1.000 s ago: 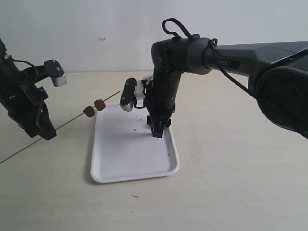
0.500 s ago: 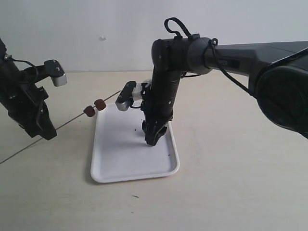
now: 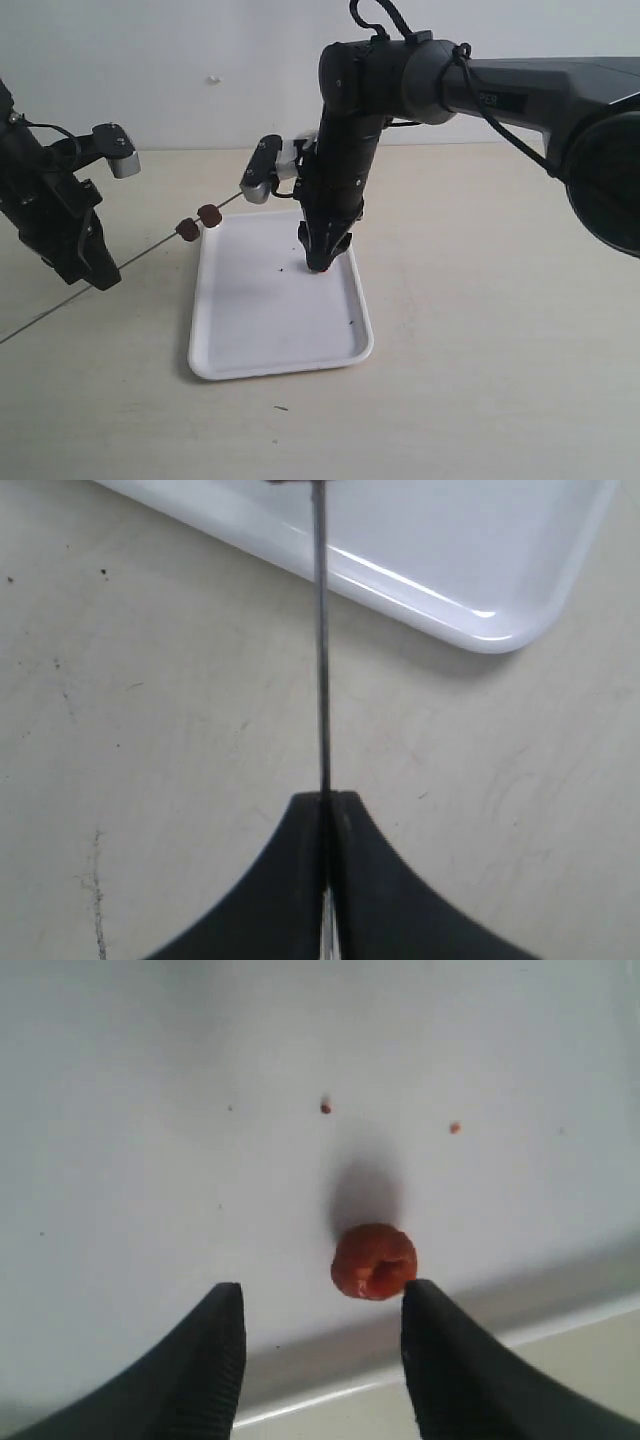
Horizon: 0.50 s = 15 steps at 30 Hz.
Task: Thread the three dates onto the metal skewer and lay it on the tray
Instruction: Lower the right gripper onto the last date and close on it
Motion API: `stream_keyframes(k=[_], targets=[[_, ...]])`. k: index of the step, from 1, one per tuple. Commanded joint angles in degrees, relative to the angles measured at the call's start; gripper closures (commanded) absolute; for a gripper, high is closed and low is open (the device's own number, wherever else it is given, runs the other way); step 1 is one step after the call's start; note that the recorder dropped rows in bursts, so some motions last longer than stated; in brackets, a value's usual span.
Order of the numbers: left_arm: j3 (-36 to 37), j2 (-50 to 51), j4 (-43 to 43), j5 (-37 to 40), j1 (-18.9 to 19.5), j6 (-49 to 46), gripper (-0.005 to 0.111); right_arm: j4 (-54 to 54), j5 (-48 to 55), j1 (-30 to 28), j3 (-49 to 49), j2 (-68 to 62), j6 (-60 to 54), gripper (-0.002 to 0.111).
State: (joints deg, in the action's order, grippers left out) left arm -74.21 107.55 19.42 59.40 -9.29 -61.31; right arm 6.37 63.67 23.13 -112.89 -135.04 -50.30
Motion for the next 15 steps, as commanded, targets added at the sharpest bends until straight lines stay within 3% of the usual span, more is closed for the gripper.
stream_keyframes(k=[1,15], targets=[[0.19,-0.25,0.72,0.1,0.16,0.28,0.107,-2.43,-1.52,-0.25,-0.04,0.2,-4.08,0.061],[0.19,-0.25,0.47,0.1,0.16,0.28,0.107,-2.25,-3.84,-0.25,-0.04,-3.47,-4.08,0.061]])
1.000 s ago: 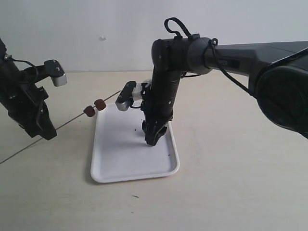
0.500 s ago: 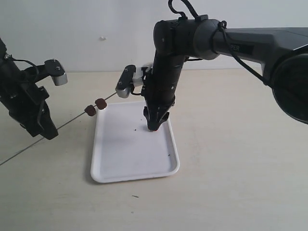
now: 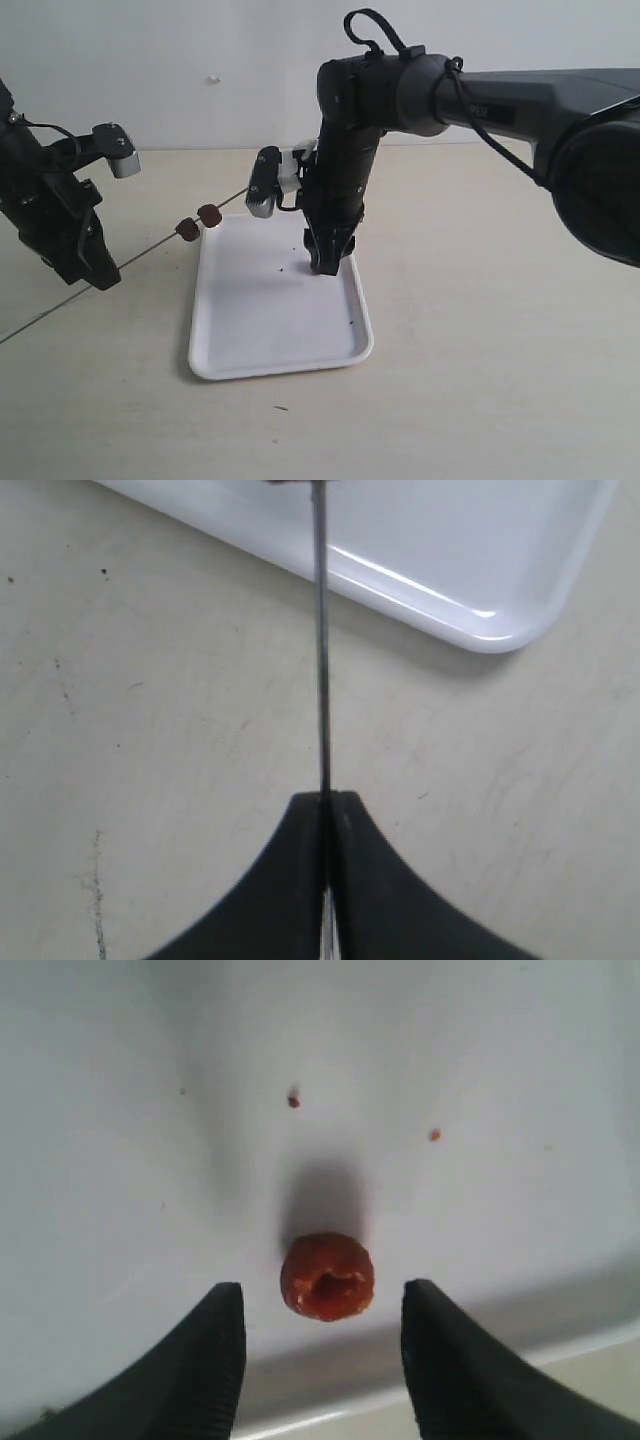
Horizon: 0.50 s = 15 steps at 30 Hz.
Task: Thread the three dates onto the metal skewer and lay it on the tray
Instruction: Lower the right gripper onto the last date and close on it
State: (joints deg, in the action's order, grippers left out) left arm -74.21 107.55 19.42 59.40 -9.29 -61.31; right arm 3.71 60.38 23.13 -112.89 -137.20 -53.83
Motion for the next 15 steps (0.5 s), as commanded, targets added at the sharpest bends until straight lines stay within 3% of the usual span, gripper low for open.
stream_keyframes(k=[1,15], targets=[[0.19,-0.25,0.47,0.1,0.16,0.28,0.107,0.41,-0.55,-0.25,-0.04,-1.5,-0.55,0.061],[0.19,-0.25,0.47,0.1,0.16,0.28,0.107,1.65,-4.26,-0.25,-0.04,-2.41,0.07,0.061]])
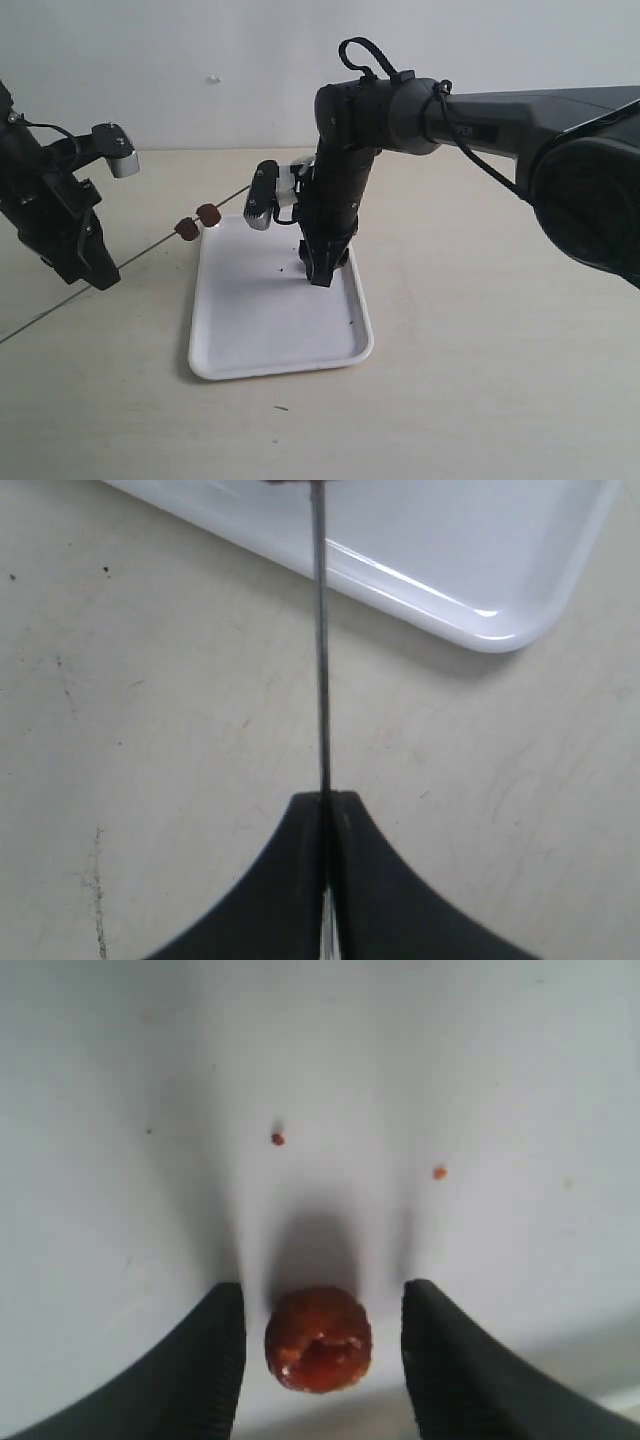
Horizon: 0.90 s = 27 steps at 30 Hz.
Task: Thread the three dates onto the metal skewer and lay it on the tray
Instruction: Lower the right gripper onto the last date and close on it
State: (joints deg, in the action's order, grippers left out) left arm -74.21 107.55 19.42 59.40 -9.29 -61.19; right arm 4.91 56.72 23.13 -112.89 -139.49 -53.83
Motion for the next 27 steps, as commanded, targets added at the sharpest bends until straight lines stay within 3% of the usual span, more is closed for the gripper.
stream_keyframes(k=[1,6,20,27], targets=[[0.19,-0.25,0.47,0.1,0.16,0.16,0.107,0.33,-0.6,-0.25,-0.04,-0.12,0.18,0.061],[0.19,-0.25,0.47,0.1,0.16,0.16,0.107,0.1,-0.49,-0.25,-0.04,-0.25,1.0,0.062],[0.19,-0.25,0.47,0.1,0.16,0.16,0.107,-2.03,0.89,-0.25,-0.04,-0.25,2.97,0.08],[0.19,-0.25,0.47,0.1,0.16,0.16,0.107,-1.92,0.89,-0.25,-0.04,-0.25,3.09,0.081]])
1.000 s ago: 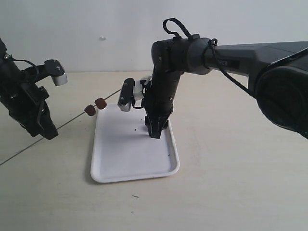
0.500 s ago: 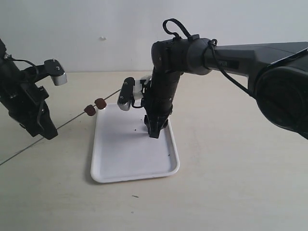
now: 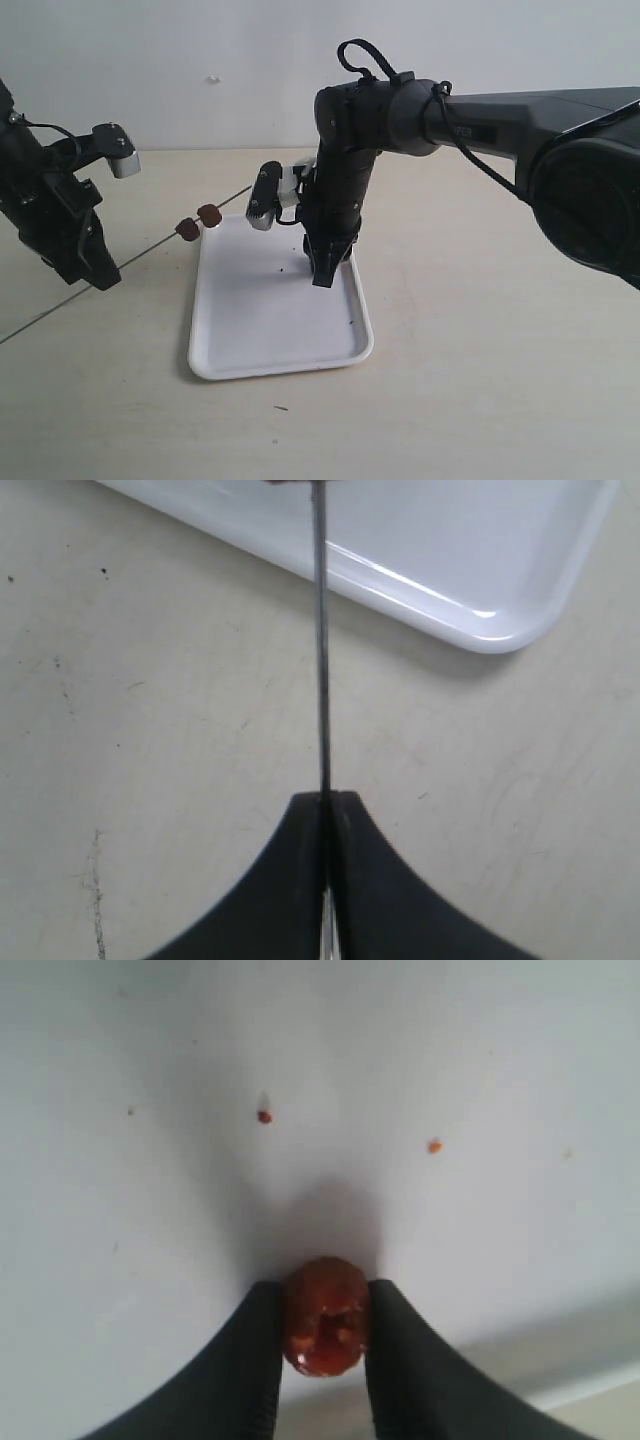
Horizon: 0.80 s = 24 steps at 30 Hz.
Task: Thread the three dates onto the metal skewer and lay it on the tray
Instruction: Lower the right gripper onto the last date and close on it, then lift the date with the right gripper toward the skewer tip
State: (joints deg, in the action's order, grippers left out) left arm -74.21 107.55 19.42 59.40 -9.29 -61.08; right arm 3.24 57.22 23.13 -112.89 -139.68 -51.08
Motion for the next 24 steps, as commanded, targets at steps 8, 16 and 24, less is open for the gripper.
stream_keyframes(k=[8,16,24], targets=[[0.19,-0.25,0.47,0.1,0.16,0.04,0.107,-0.35,0.39,-0.25,-0.04,0.97,1.7,0.081],[0.19,-0.25,0.47,0.1,0.16,0.04,0.107,-0.11,1.29,-0.25,-0.04,3.18,1.7,0.081],[0.19,-0.25,0.22,0.1,0.16,0.04,0.107,11.39,4.32,-1.19,-0.04,6.85,-3.73,0.081]])
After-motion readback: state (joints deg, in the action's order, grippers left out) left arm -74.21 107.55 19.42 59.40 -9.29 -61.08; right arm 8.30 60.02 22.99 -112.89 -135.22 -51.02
